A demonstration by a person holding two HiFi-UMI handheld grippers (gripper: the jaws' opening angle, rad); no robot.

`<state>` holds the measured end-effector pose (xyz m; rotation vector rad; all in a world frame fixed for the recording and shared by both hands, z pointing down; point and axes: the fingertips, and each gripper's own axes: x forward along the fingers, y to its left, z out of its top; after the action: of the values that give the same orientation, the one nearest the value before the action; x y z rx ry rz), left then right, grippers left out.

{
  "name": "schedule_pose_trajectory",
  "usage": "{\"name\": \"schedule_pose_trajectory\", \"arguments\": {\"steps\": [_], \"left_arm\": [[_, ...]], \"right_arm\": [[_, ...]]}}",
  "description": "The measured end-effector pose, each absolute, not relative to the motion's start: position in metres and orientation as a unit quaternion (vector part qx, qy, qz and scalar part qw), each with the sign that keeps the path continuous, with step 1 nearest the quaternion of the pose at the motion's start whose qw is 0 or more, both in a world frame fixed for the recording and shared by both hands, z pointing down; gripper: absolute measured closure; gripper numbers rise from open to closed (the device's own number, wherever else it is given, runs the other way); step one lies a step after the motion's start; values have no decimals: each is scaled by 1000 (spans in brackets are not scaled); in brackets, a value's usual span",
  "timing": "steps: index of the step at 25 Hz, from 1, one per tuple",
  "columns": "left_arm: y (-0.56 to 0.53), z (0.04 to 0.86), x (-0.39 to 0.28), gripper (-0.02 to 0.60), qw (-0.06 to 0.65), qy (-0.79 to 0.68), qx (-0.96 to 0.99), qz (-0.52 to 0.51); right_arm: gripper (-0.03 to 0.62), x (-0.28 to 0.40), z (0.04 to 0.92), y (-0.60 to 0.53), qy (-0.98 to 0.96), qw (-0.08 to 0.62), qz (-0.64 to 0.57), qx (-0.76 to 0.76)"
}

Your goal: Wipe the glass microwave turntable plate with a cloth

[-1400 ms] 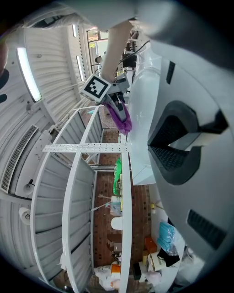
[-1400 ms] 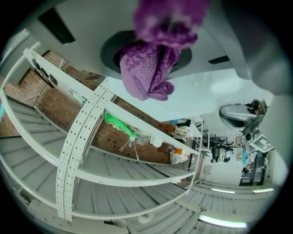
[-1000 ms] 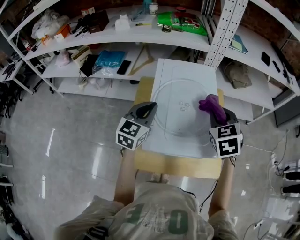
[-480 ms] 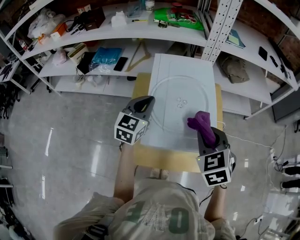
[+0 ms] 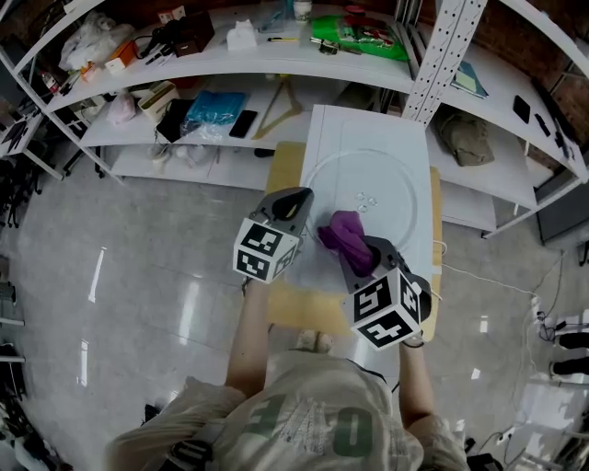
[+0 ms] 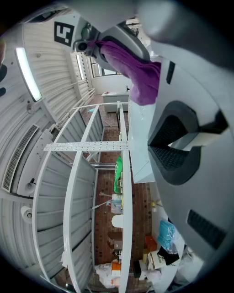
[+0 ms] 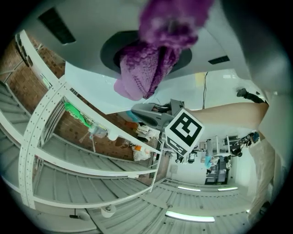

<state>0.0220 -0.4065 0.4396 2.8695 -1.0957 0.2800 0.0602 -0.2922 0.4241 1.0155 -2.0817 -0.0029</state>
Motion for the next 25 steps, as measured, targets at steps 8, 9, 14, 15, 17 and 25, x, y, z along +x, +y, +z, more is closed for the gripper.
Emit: {"name": "schedule_pose_trajectory", "arguments": {"steps": [8,9,14,15,17,25], "left_arm": [[-407,439,25,580,27,-351,932,85],[-407,439,24,580,27,-351,932,84],[-407,439,24,580,31,-351,932,83],[-407,439,24,580,31,-351,932,83],[-407,439,24,580,32,-352,932,83],[-409,438,23,580,28,-353,931,83]], "right_arm": [[543,52,425,-365,-816,422,-24,395],[543,52,425,-374,-814,423,-26,397],[543,50,424,-410,-808,424,-29,408],[543,51,423,-415,-806,424,-30,412],[543,50,424,-422,-804,424,-31,416],[543,61,399,-441,-804,395,-33,443]]}}
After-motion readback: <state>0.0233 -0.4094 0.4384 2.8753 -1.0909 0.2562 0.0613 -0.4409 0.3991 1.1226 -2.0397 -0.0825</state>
